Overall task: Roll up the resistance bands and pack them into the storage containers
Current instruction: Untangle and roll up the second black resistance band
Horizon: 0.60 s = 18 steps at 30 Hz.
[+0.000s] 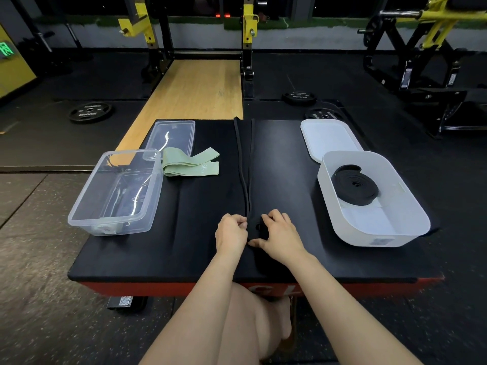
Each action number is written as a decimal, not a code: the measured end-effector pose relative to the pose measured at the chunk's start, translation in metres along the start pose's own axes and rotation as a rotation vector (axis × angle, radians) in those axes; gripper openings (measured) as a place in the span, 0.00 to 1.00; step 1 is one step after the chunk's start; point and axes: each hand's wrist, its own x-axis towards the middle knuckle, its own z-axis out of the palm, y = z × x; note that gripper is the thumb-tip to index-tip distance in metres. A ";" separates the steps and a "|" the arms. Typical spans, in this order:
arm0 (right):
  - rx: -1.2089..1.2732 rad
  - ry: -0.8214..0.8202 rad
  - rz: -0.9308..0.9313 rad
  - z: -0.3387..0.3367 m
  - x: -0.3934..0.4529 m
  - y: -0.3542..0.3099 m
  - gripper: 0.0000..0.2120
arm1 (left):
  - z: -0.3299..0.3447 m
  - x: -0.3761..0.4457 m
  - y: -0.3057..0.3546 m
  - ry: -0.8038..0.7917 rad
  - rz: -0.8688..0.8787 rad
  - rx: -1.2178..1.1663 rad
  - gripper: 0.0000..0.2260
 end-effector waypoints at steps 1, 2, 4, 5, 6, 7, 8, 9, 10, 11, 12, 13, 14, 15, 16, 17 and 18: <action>0.001 -0.015 -0.009 -0.001 0.001 0.001 0.38 | 0.000 0.001 0.000 0.005 -0.007 0.001 0.08; 0.004 -0.029 -0.015 -0.002 0.002 0.002 0.38 | 0.000 0.002 0.000 0.005 -0.016 0.000 0.08; 0.010 -0.057 -0.027 -0.005 0.005 0.003 0.39 | 0.000 0.003 0.000 -0.002 -0.027 0.001 0.07; 0.013 -0.070 -0.033 -0.006 0.006 0.004 0.39 | 0.000 0.004 0.000 -0.005 -0.029 0.003 0.07; 0.016 -0.082 -0.042 -0.007 0.007 0.005 0.39 | -0.001 0.005 -0.001 -0.005 -0.030 0.006 0.07; 0.017 -0.093 -0.051 -0.007 0.008 0.006 0.39 | -0.001 0.005 -0.001 -0.005 -0.030 0.008 0.07; 0.015 -0.104 -0.061 -0.009 0.009 0.007 0.39 | -0.001 0.005 -0.001 -0.006 -0.028 0.011 0.07; 0.010 -0.114 -0.071 -0.009 0.010 0.008 0.39 | -0.001 0.006 -0.001 -0.009 -0.020 0.018 0.07; 0.003 -0.124 -0.082 -0.010 0.011 0.008 0.39 | -0.001 0.006 -0.001 -0.011 -0.006 0.031 0.07; -0.003 -0.134 -0.092 -0.011 0.013 0.009 0.39 | -0.001 0.005 -0.001 -0.012 0.008 0.043 0.08; -0.009 -0.142 -0.103 -0.012 0.014 0.010 0.39 | -0.001 0.005 0.000 -0.013 0.020 0.049 0.10; -0.015 -0.152 -0.113 -0.013 0.015 0.010 0.39 | 0.000 0.004 0.001 -0.014 0.028 0.050 0.13; -0.019 -0.165 -0.122 -0.014 0.017 0.011 0.39 | 0.000 0.003 0.002 -0.016 0.036 0.053 0.15; -0.019 -0.177 -0.130 -0.015 0.019 0.012 0.39 | 0.000 0.002 0.002 -0.016 0.045 0.060 0.16; -0.015 -0.189 -0.138 -0.016 0.020 0.012 0.40 | 0.000 0.001 0.003 -0.017 0.050 0.065 0.17; -0.010 -0.200 -0.145 -0.017 0.022 0.013 0.40 | 0.000 0.001 0.002 -0.019 0.048 0.058 0.16; -0.007 -0.212 -0.151 -0.019 0.023 0.013 0.40 | 0.000 0.001 0.002 -0.023 0.040 0.043 0.16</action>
